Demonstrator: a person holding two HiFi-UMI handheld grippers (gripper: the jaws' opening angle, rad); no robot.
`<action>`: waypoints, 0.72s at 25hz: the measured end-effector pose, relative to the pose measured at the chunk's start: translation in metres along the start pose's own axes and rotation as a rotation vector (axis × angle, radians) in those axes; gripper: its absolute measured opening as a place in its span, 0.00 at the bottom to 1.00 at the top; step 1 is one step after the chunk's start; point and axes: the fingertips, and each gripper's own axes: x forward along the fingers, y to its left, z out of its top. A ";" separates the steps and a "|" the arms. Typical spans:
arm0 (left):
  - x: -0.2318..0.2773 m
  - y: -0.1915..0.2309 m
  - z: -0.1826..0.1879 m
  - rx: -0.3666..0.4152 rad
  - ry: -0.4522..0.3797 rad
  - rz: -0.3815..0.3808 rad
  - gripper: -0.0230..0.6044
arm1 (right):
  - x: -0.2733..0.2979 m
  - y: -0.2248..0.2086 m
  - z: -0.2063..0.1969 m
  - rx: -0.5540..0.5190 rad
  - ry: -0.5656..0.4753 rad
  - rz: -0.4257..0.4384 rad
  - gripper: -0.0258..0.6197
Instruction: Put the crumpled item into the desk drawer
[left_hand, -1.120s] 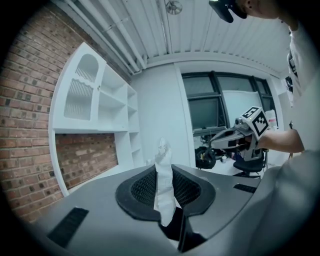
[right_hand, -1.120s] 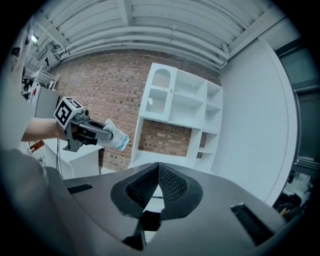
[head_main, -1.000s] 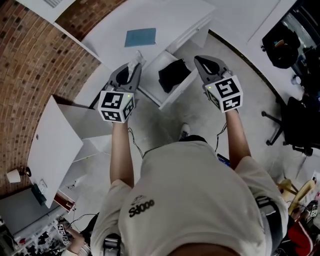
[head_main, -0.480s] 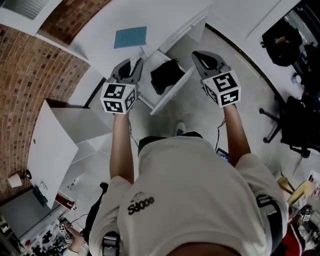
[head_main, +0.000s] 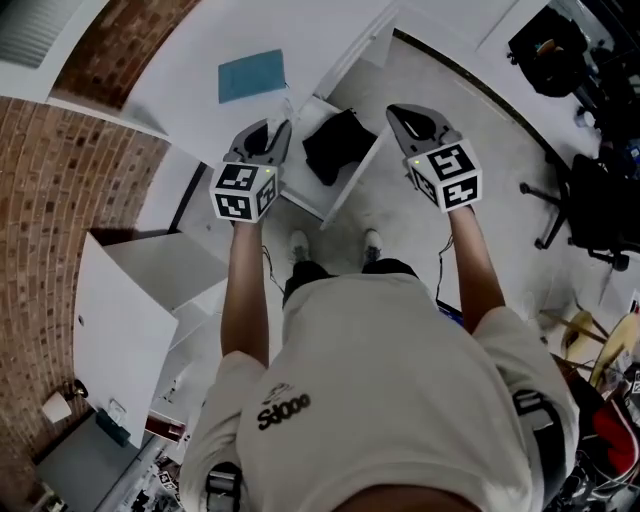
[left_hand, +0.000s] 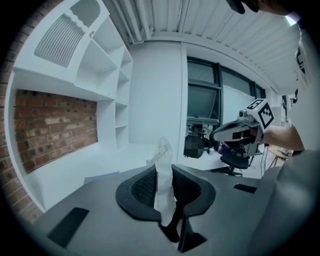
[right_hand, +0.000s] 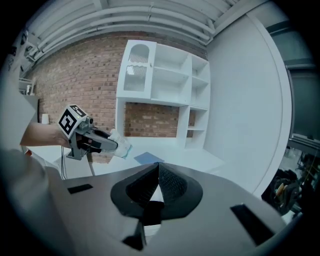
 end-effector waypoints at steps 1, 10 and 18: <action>0.002 0.005 -0.005 -0.002 0.010 -0.026 0.14 | 0.004 0.004 -0.002 0.010 0.009 -0.022 0.05; 0.034 0.025 -0.052 0.011 0.126 -0.216 0.14 | 0.028 0.027 -0.032 0.122 0.099 -0.126 0.05; 0.085 -0.005 -0.118 -0.008 0.248 -0.361 0.14 | 0.049 0.022 -0.084 0.186 0.205 -0.135 0.05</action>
